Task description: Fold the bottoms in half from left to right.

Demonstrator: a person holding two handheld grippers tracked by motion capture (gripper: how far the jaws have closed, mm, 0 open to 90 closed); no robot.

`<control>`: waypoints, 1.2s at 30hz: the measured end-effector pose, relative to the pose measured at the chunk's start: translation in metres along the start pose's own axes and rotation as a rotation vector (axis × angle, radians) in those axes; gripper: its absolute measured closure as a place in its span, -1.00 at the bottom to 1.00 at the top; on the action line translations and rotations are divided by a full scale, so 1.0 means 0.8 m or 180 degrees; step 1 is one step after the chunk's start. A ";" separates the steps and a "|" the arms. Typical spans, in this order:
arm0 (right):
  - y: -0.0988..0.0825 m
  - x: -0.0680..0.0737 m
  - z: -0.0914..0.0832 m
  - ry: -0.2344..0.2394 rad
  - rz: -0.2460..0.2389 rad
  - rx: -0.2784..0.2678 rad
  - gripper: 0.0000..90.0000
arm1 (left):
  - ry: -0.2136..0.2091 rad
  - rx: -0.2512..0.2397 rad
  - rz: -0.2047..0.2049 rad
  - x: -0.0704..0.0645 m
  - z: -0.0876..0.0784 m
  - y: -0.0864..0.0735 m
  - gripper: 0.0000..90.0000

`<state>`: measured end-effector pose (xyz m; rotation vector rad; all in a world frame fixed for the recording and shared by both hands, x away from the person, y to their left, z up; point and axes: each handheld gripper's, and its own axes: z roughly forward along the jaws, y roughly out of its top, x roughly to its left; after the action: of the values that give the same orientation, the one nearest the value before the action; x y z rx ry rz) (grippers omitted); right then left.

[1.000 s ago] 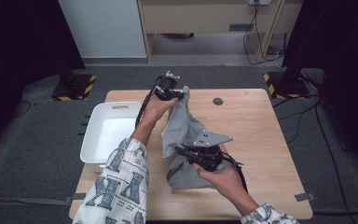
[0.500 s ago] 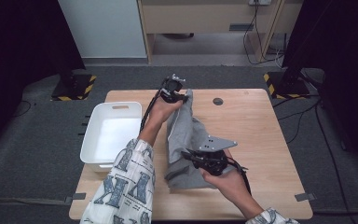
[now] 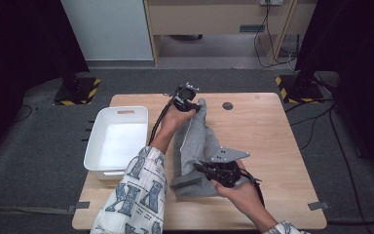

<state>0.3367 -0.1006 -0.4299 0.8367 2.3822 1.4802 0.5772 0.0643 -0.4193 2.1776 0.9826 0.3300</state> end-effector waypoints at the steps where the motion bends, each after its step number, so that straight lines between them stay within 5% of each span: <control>1: -0.001 0.000 0.000 -0.0005 0.0006 -0.0001 0.90 | -0.0005 0.0011 0.0008 0.000 0.001 -0.001 0.90; 23: -0.013 -0.011 -0.007 -0.0069 0.0055 0.0026 0.88 | -0.0154 -0.0035 -0.0054 -0.018 0.016 0.001 0.82; 27: -0.022 -0.017 -0.008 -0.0133 0.0063 0.0098 0.88 | -0.0219 -0.0065 0.0010 -0.029 0.012 0.002 0.63; 36: -0.049 -0.032 -0.022 -0.0251 0.0159 0.0184 0.88 | -0.0308 -0.0179 0.0062 -0.045 0.001 0.009 0.64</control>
<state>0.3357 -0.1416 -0.4586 0.9562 2.3730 1.3754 0.5571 0.0344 -0.4131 2.1328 0.8889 0.2558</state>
